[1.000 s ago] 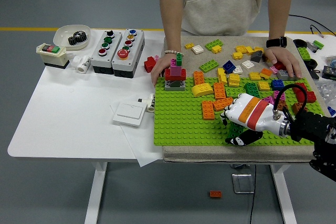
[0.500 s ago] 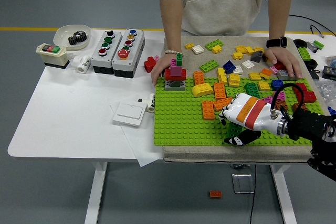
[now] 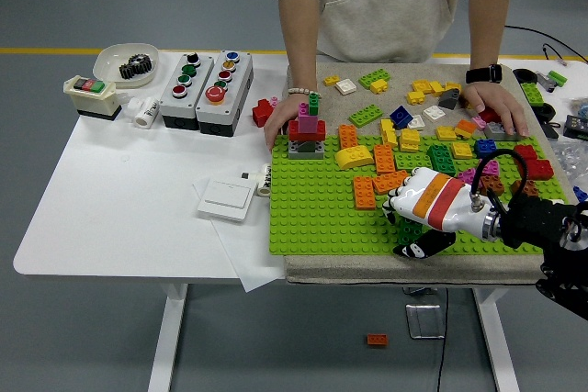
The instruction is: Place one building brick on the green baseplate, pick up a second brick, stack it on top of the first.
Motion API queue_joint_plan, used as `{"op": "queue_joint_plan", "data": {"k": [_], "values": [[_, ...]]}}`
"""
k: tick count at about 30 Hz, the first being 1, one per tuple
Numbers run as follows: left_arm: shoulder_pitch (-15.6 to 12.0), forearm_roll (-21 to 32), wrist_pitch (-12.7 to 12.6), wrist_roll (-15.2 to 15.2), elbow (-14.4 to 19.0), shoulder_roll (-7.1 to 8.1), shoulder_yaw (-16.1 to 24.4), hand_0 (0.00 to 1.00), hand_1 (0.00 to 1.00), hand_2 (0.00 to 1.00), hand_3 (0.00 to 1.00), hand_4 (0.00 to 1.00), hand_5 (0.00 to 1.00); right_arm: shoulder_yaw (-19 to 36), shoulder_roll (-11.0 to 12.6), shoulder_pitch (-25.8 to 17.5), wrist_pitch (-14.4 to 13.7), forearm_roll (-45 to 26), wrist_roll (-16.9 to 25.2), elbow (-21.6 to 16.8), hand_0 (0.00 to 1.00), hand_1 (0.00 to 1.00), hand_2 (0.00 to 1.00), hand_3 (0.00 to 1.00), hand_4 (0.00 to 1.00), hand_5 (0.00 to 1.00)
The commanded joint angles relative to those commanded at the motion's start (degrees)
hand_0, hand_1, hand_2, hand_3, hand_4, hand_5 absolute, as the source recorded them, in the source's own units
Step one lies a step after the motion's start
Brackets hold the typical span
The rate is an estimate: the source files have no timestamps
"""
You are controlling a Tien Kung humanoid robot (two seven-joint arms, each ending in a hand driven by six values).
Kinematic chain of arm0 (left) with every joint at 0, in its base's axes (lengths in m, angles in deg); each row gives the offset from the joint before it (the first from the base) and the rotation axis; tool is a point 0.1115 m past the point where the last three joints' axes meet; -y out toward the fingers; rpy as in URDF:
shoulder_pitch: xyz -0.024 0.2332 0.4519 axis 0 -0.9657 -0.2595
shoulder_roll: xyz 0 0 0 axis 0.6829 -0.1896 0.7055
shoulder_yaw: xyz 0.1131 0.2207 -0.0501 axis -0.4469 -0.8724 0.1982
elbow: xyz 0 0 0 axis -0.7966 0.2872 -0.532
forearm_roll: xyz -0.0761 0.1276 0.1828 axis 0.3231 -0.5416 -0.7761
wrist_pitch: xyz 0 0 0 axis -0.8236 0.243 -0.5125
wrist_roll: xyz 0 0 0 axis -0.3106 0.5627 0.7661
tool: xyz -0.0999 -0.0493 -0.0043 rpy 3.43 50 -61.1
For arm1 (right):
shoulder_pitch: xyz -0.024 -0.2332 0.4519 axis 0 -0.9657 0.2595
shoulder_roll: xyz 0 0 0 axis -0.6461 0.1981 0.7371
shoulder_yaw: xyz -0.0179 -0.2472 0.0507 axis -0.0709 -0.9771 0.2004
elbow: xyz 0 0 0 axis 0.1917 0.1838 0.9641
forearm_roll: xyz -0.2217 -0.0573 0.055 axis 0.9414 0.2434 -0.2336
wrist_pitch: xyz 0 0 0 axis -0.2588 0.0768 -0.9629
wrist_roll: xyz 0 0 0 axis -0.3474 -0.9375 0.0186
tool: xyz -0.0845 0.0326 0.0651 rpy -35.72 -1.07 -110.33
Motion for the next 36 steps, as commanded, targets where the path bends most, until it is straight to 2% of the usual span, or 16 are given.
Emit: {"op": "queue_joint_plan", "data": {"k": [4,5,10,11,16,17,25,28,29,33,34,35,36], "values": [[-0.1,-0.5,0.1,-0.2,0.0,-0.03,0.3,0.822,0.824,0.818,0.619,0.719,0.681,0.2,0.0,-0.1,-0.3,0.0,-0.1,-0.1,0.284,0.395,0.644,0.578,0.864,0.472],[-0.1,-0.5,0.1,-0.2,0.0,-0.03,0.4,0.821,0.824,0.818,0.62,0.718,0.681,0.2,0.0,-0.1,-0.3,0.0,-0.1,-0.1,0.308,0.419,0.683,0.633,0.884,0.473],[0.0,-0.6,0.2,-0.2,0.0,0.02,0.3,0.821,0.824,0.818,0.62,0.718,0.681,0.7,0.2,-0.2,-0.3,0.0,-0.2,-0.4,0.308,0.419,0.683,0.633,0.884,0.473],[0.1,-0.5,0.2,-0.2,0.0,0.03,0.3,0.82,0.823,0.818,0.62,0.719,0.681,0.9,0.4,-0.3,0.0,0.0,-0.4,-0.5,0.338,0.469,0.723,0.733,0.928,0.477],[0.1,-0.4,0.3,-0.1,0.0,0.06,0.2,0.82,0.823,0.818,0.62,0.719,0.681,2.1,1.0,-1.0,0.2,0.0,-0.6,-1.8,0.338,0.469,0.723,0.733,0.928,0.477],[0.1,-0.3,0.3,-0.1,0.0,0.05,0.1,0.818,0.822,0.816,0.62,0.719,0.681,2.3,1.2,-1.1,0.3,0.0,-0.7,-2.2,0.37,0.5,0.745,0.821,0.954,0.485],[0.2,-0.2,0.3,0.0,0.0,0.05,0.0,0.818,0.822,0.817,0.62,0.718,0.683,4.1,2.4,-2.8,1.2,0.0,-1.3,-5.0,0.384,0.511,0.76,0.836,0.97,0.495],[0.2,-0.1,0.3,0.1,0.0,0.07,-0.1,0.818,0.822,0.817,0.62,0.718,0.683,7.3,3.4,-5.5,-1.0,0.0,-2.8,-7.4,0.384,0.511,0.76,0.836,0.97,0.495],[0.2,-0.1,0.3,0.1,0.0,0.07,-0.1,0.816,0.821,0.816,0.619,0.718,0.683,7.8,3.5,-5.9,-1.3,0.0,-3.0,-7.7,0.383,0.544,0.743,0.784,0.94,0.494],[0.2,-0.4,0.3,0.0,0.0,0.08,-0.1,0.816,0.821,0.816,0.619,0.718,0.683,13.7,4.5,-10.6,-5.0,-3.6,-4.5,-12.2,0.383,0.544,0.743,0.784,0.94,0.494],[0.2,-0.4,0.3,0.0,0.0,0.08,-0.1,0.816,0.821,0.816,0.619,0.718,0.683,14.7,4.5,-11.1,-5.2,-4.0,-4.5,-12.6,0.383,0.544,0.743,0.784,0.94,0.494],[0.2,-0.3,0.3,0.1,0.0,0.11,-0.2,0.815,0.819,0.815,0.619,0.718,0.684,16.9,4.8,-12.7,-5.8,-6.1,-4.0,-14.1,0.512,0.603,0.728,0.686,0.916,0.503],[0.2,-0.3,0.3,0.1,0.0,0.11,-0.2,0.815,0.819,0.815,0.619,0.718,0.684,18.4,5.0,-14.0,-6.1,-7.8,-3.4,-15.1,0.512,0.603,0.728,0.686,0.916,0.503]]}}
